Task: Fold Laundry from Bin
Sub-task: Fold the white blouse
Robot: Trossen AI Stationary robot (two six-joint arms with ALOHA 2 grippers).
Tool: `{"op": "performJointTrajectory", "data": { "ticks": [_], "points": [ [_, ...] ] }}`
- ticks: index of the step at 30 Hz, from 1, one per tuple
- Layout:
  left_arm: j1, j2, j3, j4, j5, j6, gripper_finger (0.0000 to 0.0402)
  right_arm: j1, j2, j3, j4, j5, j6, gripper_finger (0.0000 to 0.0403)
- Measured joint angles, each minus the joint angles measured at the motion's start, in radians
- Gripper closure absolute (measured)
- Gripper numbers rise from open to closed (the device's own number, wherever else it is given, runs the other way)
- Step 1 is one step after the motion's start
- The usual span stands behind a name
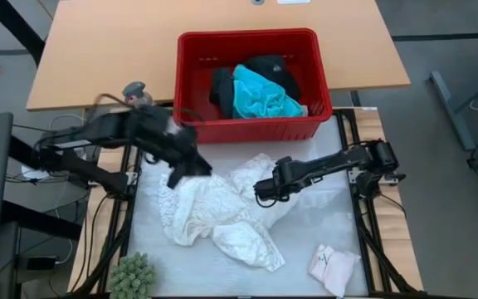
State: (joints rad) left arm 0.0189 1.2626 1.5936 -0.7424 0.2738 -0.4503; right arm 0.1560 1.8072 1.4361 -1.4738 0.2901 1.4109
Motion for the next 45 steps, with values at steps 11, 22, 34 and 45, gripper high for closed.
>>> {"op": "performJointTrajectory", "data": {
  "ticks": [11, 22, 34, 45],
  "points": [
    [-0.067, -0.031, -0.027, 0.068, -0.236, -0.069, 0.0317, -0.186, -0.094, -0.412, 0.503, -0.082, -0.282, 0.0165],
    [-0.097, 0.13, -0.11, 0.171, -0.234, -0.108, 0.0317, -0.262, -0.171, -0.507, 0.538, -0.231, -0.362, 0.0377],
    [-0.055, 0.164, -0.111, 0.189, -0.255, -0.088, 0.0317, 0.232, -0.556, -0.39, 0.242, -0.261, 0.369, 0.0377],
    [-0.124, 0.162, -0.11, -0.016, -0.25, -0.119, 0.0317, 0.652, -0.493, -0.39, 0.659, 0.044, 0.53, 0.0231]
  ]
}}
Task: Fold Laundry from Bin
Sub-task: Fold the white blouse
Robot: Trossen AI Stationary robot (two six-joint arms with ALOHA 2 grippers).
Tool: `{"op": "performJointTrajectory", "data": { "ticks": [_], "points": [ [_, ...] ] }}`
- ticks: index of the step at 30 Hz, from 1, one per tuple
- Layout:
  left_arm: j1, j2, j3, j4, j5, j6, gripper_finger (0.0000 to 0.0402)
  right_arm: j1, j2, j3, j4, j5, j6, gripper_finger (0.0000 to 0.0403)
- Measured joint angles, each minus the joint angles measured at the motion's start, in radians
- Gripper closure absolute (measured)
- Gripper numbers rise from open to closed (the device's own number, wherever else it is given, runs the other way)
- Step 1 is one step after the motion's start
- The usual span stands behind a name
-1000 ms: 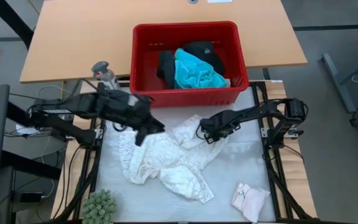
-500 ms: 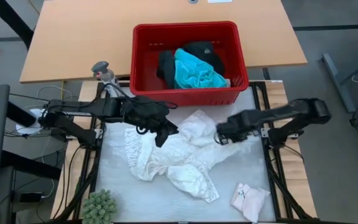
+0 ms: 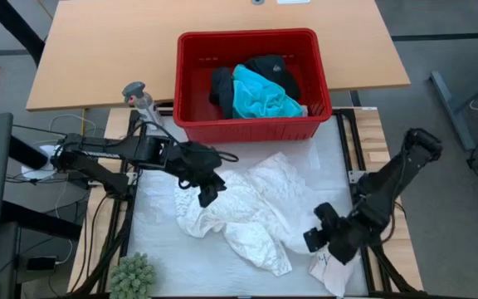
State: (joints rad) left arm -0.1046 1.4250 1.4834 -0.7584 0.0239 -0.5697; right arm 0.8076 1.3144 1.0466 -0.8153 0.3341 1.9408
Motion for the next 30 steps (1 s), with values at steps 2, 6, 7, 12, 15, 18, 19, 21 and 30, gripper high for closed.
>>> {"op": "performJointTrajectory", "data": {
  "ticks": [2, 6, 7, 12, 15, 18, 19, 21, 30],
  "points": [
    [-0.011, 0.0, 0.0, 0.0, 0.029, 0.0, 0.0317, -0.021, -0.01, 0.0, 0.032, 0.006, -0.059, 0.0205],
    [-0.041, 0.0, -0.009, -0.003, -0.017, 0.03, 0.0317, -0.104, -0.064, 0.016, 0.03, 0.034, -0.313, 0.0181],
    [-0.046, -0.002, -0.027, 0.014, -0.054, 0.035, 0.0317, -0.142, -0.075, 0.025, -0.018, 0.058, -0.403, 0.0181],
    [-0.045, -0.003, -0.202, 0.248, -0.041, -0.044, 0.0317, -0.446, -0.091, 0.037, -0.133, 0.14, -0.905, 0.0188],
    [-0.048, -0.003, -0.342, 0.468, 0.044, -0.128, 0.0317, -0.658, -0.072, 0.037, -0.059, 0.035, -1.166, 0.0189],
    [-0.048, -0.003, -0.449, 0.612, 0.067, -0.233, 0.0317, -0.822, -0.016, 0.037, 0.028, -0.043, -1.382, 0.0187],
    [-0.05, -0.003, -0.473, 0.637, 0.069, -0.271, 0.0317, -0.866, 0.008, 0.037, 0.039, -0.044, -1.427, 0.0187],
    [-0.062, -0.003, -0.507, 0.651, 0.067, -0.321, 0.0317, -0.937, 0.06, 0.037, 0.049, -0.046, -1.499, 0.0186],
    [-0.144, -0.003, -0.523, 0.609, -0.068, -0.376, 0.0317, -1.077, 0.33, 0.037, 0.199, -0.225, -1.594, 0.0186]
  ]
}}
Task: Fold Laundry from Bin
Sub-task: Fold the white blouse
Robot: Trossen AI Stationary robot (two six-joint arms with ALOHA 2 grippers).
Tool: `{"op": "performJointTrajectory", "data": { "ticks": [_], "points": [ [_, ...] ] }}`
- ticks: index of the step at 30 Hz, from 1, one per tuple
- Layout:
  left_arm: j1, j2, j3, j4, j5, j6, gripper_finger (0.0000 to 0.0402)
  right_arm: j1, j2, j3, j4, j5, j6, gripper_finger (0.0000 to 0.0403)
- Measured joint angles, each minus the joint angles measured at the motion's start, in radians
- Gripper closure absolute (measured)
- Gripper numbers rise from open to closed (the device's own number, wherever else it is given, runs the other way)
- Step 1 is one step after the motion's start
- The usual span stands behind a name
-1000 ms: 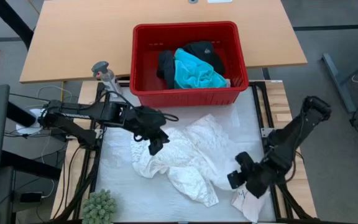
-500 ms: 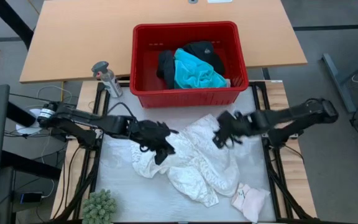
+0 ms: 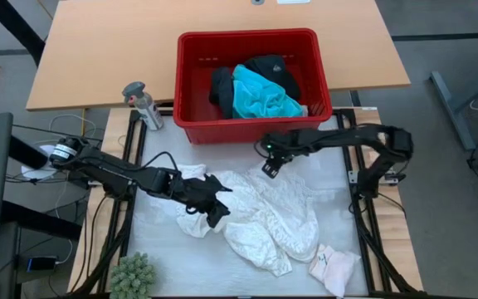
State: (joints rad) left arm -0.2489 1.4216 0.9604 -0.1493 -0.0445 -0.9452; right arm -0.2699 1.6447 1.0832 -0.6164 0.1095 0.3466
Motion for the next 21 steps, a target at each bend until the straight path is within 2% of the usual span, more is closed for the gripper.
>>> {"op": "performJointTrajectory", "data": {
  "ticks": [6, 9, 12, 16, 17, 21],
  "points": [
    [-0.04, 0.005, 0.0, -0.028, -0.048, -0.01, 0.0317, -0.011, 0.13, 0.0, 0.024, -0.085, 0.003, 0.0186],
    [-0.047, 0.005, 0.0, -0.052, -0.078, 0.006, 0.0317, -0.003, 0.17, 0.003, 0.027, -0.084, 0.017, 0.0192],
    [-0.048, 0.005, 0.001, -0.13, -0.123, 0.077, 0.0317, 0.006, 0.175, 0.004, 0.015, -0.081, 0.081, 0.0241],
    [-0.02, 0.018, 0.001, -0.214, -0.212, 0.199, 0.0317, 0.008, 0.14, 0.001, -0.048, -0.066, 0.158, 0.0362],
    [-0.006, 0.023, 0.001, -0.221, -0.215, 0.213, 0.0317, 0.008, 0.127, 0.0, -0.076, -0.054, 0.172, 0.0375],
    [0.033, 0.057, 0.003, -0.164, -0.193, 0.253, 0.0317, 0.008, 0.045, -0.002, -0.212, 0.015, 0.259, 0.0375]
  ]
}}
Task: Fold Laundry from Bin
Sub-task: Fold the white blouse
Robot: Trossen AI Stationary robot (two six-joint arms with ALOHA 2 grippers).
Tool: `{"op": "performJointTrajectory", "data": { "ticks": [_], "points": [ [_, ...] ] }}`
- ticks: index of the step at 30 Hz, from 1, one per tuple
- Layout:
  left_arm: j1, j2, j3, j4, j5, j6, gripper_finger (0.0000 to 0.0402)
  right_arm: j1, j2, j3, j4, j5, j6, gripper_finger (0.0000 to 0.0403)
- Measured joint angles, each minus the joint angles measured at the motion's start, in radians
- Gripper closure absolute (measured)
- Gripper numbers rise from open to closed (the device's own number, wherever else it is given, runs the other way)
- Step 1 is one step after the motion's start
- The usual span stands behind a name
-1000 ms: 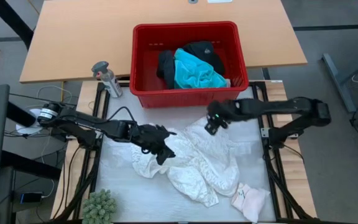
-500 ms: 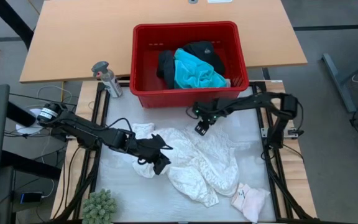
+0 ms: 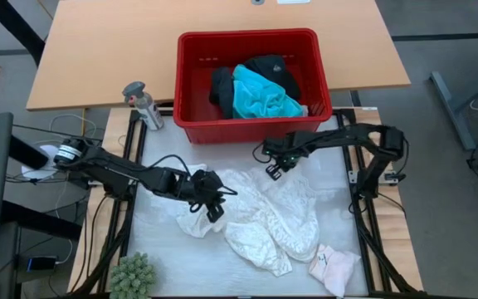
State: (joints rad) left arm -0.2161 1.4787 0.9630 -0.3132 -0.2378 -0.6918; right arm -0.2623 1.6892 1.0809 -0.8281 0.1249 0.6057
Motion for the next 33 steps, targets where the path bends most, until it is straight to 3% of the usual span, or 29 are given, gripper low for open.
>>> {"op": "performJointTrajectory", "data": {
  "ticks": [5, 8, 16, 20, 22, 26, 30, 33],
  "points": [
    [-0.001, 0.096, -0.001, 0.028, 0.003, -0.003, 0.0317, 0.021, -0.134, 0.0, -0.128, 0.06, 0.056, 0.0375],
    [-0.008, 0.179, -0.001, 0.079, 0.061, 0.0, 0.0317, 0.027, -0.213, 0.001, -0.242, 0.117, 0.146, 0.0375],
    [-0.019, 0.312, 0.0, 0.115, 0.166, -0.073, 0.0317, 0.057, -0.391, 0.002, -0.723, 0.245, 0.497, 0.0375],
    [-0.013, 0.304, 0.0, 0.067, 0.174, -0.03, 0.0317, 0.058, -0.46, -0.012, -0.705, 0.268, 0.497, 0.0371],
    [-0.003, 0.294, 0.0, 0.018, 0.195, -0.006, 0.0317, 0.057, -0.48, -0.012, -0.677, 0.271, 0.486, 0.0341],
    [0.006, 0.221, -0.002, -0.075, 0.24, -0.005, 0.0317, 0.06, -0.509, -0.012, -0.704, 0.269, 0.424, 0.0245],
    [0.009, 0.037, 0.029, -0.056, 0.204, -0.023, 0.0317, 0.058, -0.531, -0.012, -0.743, 0.257, 0.41, 0.0165],
    [0.031, -0.109, 0.031, -0.087, 0.15, 0.052, 0.0317, 0.061, -0.55, -0.012, -0.693, 0.248, 0.388, 0.0141]
  ]
}}
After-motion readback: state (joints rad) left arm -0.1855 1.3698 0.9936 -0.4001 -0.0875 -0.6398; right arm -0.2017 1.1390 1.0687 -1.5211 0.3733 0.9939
